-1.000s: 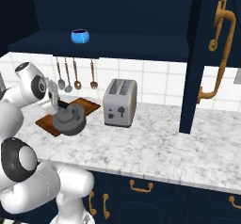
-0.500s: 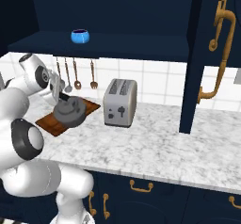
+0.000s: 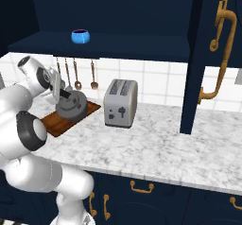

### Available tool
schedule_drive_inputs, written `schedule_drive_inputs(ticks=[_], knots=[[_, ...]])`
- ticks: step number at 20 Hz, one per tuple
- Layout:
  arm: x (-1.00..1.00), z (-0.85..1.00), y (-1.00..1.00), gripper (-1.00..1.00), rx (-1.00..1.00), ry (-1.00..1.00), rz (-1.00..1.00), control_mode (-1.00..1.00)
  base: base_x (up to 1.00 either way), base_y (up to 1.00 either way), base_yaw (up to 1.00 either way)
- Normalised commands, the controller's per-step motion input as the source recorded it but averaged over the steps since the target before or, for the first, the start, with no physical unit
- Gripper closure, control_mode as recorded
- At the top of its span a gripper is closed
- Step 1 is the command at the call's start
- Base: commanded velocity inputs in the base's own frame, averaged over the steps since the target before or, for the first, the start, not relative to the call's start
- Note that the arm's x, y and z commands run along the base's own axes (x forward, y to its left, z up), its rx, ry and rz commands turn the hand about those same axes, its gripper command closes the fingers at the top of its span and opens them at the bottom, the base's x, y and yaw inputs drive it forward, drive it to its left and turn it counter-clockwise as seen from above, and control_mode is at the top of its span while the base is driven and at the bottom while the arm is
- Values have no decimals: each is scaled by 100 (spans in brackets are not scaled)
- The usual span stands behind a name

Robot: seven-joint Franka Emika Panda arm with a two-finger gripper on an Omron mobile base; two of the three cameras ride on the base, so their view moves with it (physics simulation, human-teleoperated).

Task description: Pick the kettle from the counter and place it on the tray. Then pick the mug from the cabinet and place it on the tray. Then close the cabinet doors.

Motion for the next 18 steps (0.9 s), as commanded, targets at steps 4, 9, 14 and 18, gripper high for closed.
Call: schedule_drive_inputs(ticks=[4,9,14,18], knots=[[25,0,9,100,0,-2,-2,-100,0,0,0],[38,-5,21,100,0,0,-1,-100,0,0,0],[42,-19,16,100,0,0,0,-100,0,0,0],[41,-16,12,100,0,0,-1,-100,0,0,0]])
